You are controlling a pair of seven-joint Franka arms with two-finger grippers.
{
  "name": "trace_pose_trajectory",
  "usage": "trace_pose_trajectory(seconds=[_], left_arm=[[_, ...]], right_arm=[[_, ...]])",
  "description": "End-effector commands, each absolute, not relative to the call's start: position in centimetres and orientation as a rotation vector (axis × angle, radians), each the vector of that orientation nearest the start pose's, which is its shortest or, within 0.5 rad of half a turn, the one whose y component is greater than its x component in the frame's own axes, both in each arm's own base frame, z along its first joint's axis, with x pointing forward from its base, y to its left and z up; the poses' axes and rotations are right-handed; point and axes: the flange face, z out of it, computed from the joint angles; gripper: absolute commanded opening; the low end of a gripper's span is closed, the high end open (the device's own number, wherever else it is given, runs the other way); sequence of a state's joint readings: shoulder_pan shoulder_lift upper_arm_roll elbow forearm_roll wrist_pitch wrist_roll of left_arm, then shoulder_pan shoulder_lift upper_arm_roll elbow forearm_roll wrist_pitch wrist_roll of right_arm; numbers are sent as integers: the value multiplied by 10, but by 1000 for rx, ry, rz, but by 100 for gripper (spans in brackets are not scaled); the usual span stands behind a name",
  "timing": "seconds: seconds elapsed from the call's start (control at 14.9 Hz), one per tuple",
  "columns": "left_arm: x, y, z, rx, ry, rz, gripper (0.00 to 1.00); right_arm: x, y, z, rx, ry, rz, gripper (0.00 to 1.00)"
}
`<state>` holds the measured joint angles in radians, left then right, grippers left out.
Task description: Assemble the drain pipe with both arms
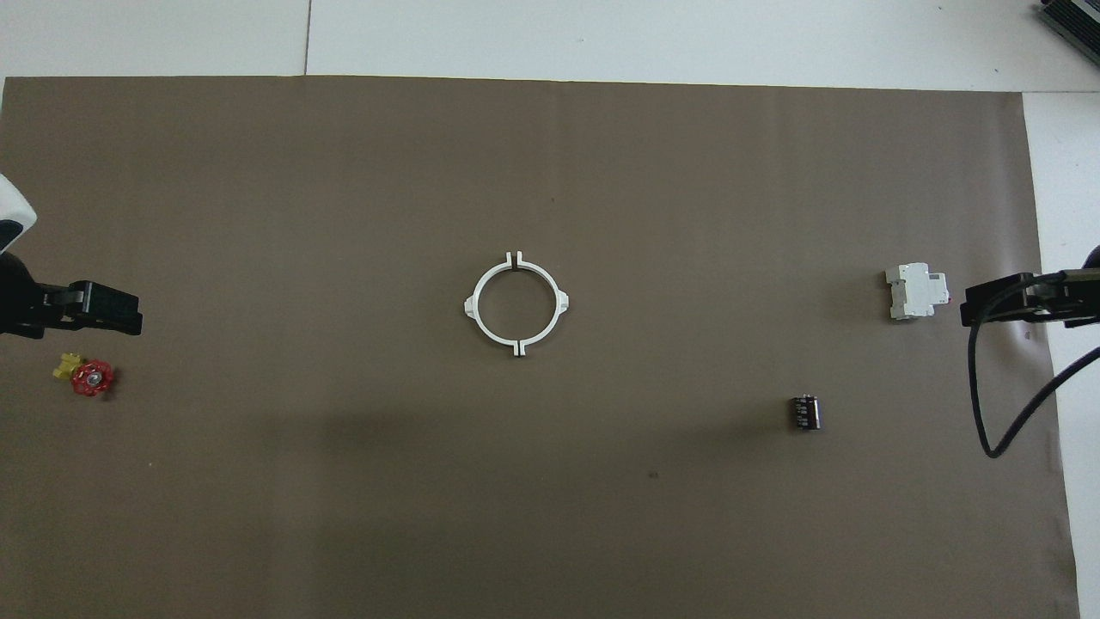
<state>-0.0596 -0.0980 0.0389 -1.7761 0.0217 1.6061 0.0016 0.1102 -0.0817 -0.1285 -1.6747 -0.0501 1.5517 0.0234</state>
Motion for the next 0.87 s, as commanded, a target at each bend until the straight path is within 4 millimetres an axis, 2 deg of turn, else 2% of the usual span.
trace_pose_trajectory(seconds=[0.0, 0.13, 0.27, 0.33, 0.54, 0.8], left_arm=[[506, -4, 603, -3114, 38, 100, 100], [502, 0, 604, -3115, 93, 85, 100], [502, 21, 604, -3117, 170, 82, 100], [503, 25, 603, -3116, 187, 78, 100], [504, 23, 596, -3114, 189, 35, 100], [496, 16, 598, -3115, 211, 120, 100]], right_arm=[[520, -21, 622, -3171, 40, 63, 100], [520, -21, 622, -3171, 40, 63, 100], [520, -21, 622, -3171, 40, 63, 100], [520, -21, 622, -3171, 40, 63, 100], [520, -21, 621, -3171, 43, 65, 100], [520, -21, 622, -3171, 40, 63, 100]])
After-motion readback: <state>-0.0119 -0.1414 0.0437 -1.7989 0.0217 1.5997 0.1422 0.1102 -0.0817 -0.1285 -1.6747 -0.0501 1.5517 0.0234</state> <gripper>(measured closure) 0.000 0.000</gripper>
